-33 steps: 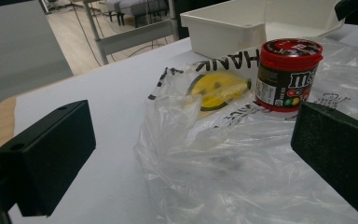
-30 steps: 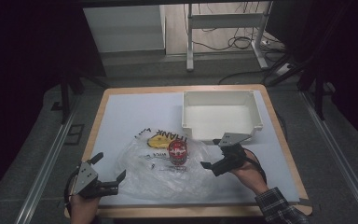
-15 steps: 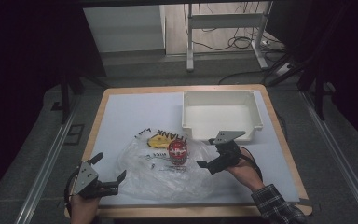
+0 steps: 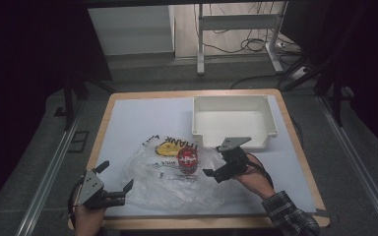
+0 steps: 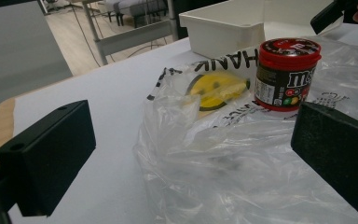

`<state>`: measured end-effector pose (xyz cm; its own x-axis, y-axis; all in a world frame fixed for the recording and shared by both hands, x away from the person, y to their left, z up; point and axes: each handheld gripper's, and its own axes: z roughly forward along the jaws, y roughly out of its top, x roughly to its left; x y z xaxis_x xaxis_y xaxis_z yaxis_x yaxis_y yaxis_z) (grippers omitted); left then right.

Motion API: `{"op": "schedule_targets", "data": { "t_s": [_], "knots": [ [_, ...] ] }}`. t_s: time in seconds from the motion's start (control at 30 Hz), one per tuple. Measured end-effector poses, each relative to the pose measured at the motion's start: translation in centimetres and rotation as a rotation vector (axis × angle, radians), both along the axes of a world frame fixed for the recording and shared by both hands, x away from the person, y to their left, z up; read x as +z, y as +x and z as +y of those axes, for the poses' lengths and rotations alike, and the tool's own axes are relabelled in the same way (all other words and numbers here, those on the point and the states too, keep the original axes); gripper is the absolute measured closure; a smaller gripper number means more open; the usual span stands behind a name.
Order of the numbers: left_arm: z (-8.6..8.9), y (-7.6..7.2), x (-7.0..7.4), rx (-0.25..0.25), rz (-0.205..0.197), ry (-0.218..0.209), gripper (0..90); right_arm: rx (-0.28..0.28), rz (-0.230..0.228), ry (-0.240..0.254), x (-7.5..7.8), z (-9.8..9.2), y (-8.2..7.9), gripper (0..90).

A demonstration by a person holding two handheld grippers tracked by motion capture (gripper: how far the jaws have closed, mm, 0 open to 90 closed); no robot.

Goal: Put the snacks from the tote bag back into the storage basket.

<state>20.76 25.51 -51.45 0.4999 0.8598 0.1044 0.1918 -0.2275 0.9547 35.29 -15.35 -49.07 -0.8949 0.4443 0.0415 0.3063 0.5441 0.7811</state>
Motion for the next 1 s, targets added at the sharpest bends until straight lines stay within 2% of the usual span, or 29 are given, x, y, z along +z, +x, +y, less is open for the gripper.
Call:
{"op": "schedule_targets", "data": {
  "t_s": [0.3, 0.57, 0.73, 1.0],
  "knots": [
    [0.0, 0.0, 0.0, 0.000, 0.001, 0.002, 0.0, -0.014, 0.043, 0.017, 0.1, 0.8, 0.6, 0.2],
    [-0.1, 0.0, 0.0, -0.003, 0.003, 0.007, 0.0, -0.023, 0.039, -0.021, 0.1, 1.7, 1.0, 0.2],
    [-0.1, 0.0, 0.0, -0.003, 0.003, 0.008, 0.0, -0.029, 0.073, -0.035, 0.1, 2.2, 1.2, 0.2],
    [0.0, 0.0, 0.0, 0.000, 0.003, 0.007, 0.0, -0.014, 0.067, -0.079, 0.4, 3.5, 1.3, 0.3]
  ]
}}
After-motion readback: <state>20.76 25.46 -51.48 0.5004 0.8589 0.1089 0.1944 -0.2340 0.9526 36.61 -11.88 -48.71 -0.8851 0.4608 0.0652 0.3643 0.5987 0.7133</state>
